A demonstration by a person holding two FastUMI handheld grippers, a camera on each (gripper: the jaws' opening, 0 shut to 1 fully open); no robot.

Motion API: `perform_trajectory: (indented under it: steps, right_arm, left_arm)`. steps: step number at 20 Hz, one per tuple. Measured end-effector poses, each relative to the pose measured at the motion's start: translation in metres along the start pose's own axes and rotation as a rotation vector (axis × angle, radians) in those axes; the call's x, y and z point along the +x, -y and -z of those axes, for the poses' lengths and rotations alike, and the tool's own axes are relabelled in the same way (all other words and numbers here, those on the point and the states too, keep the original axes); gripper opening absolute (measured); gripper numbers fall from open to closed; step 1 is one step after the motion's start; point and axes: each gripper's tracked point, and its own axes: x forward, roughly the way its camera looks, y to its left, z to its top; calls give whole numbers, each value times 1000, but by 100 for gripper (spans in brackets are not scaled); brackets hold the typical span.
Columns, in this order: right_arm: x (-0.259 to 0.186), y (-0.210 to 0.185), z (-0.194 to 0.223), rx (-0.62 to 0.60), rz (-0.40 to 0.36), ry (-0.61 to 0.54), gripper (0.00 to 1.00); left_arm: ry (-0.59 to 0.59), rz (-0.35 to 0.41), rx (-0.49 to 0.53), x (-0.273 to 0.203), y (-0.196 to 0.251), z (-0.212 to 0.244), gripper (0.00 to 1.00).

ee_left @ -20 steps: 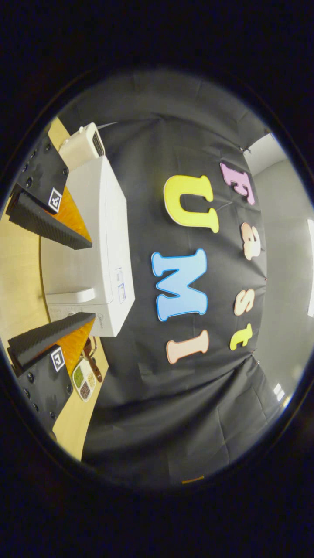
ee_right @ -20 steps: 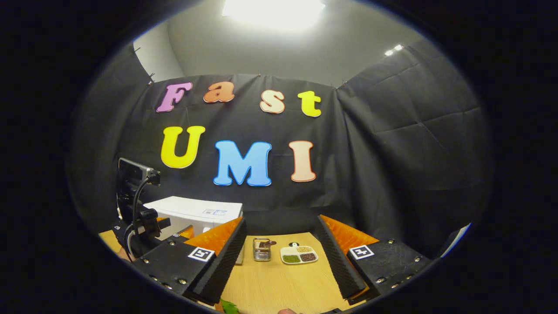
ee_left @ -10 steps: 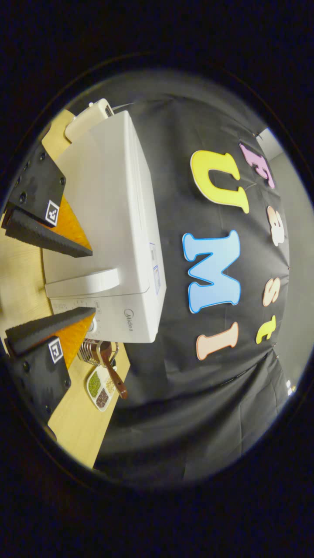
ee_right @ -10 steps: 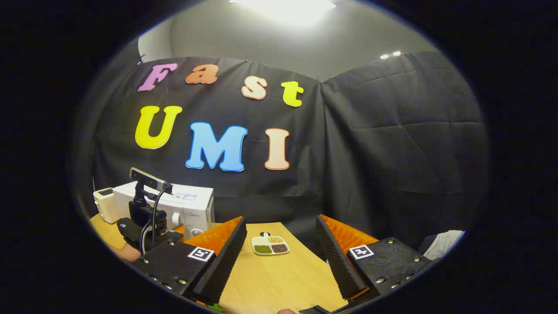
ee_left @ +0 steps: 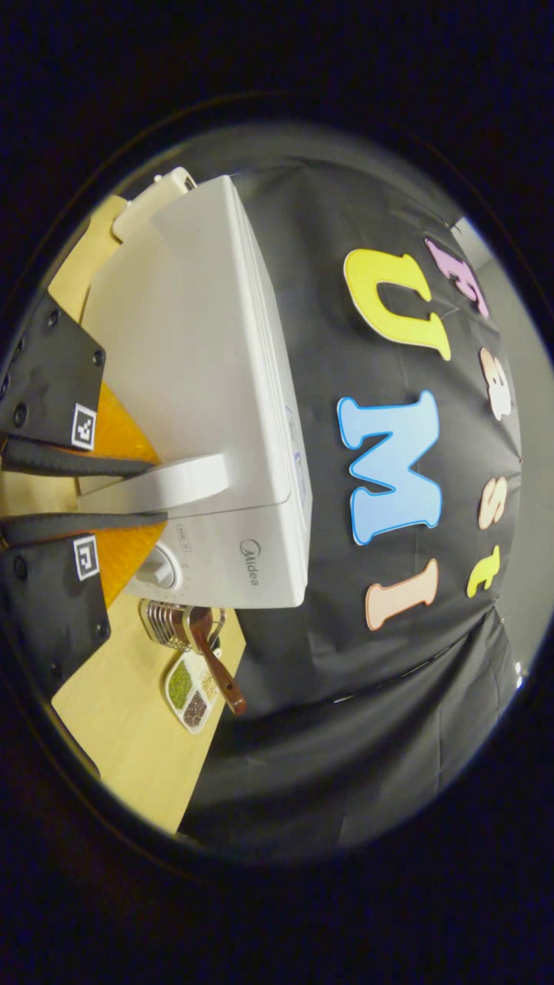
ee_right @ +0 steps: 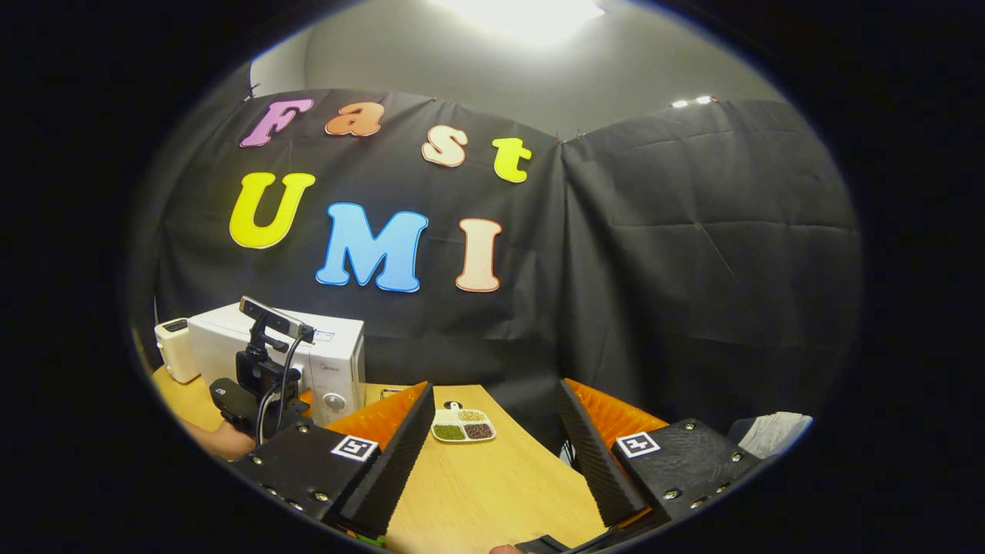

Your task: Open the microwave oven with the left hand, put the food in, and close the microwave oven.

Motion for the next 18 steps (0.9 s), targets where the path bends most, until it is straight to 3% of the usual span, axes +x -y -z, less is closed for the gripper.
perform_trajectory:
  steps: [1, 2, 6, 13, 15, 18]
  right_arm:
    - [0, -3, -2, 0, -10, 3, 97]
    - [0, -6, -3, -1, -21, 8, 97]
    - [-1, -15, -10, -22, -62, 39, 97]
    - [0, -32, -20, -59, -204, 95, 96]
    - [4, -36, -22, -64, -249, 103, 96]
    - [6, -40, -24, -30, -311, 114, 96]
  left_arm:
    - [-6, 5, -1, 0, 0, 1, 26]
    - [-12, 6, 15, -1, -1, 3, 17]
    - [-17, 10, -2, -1, -2, 1, 12]
    - [-54, 15, -22, -4, -2, -1, 11]
    - [-85, 10, -54, -26, 1, 12, 13]
    - [-39, 14, -18, -63, 1, 15, 12]
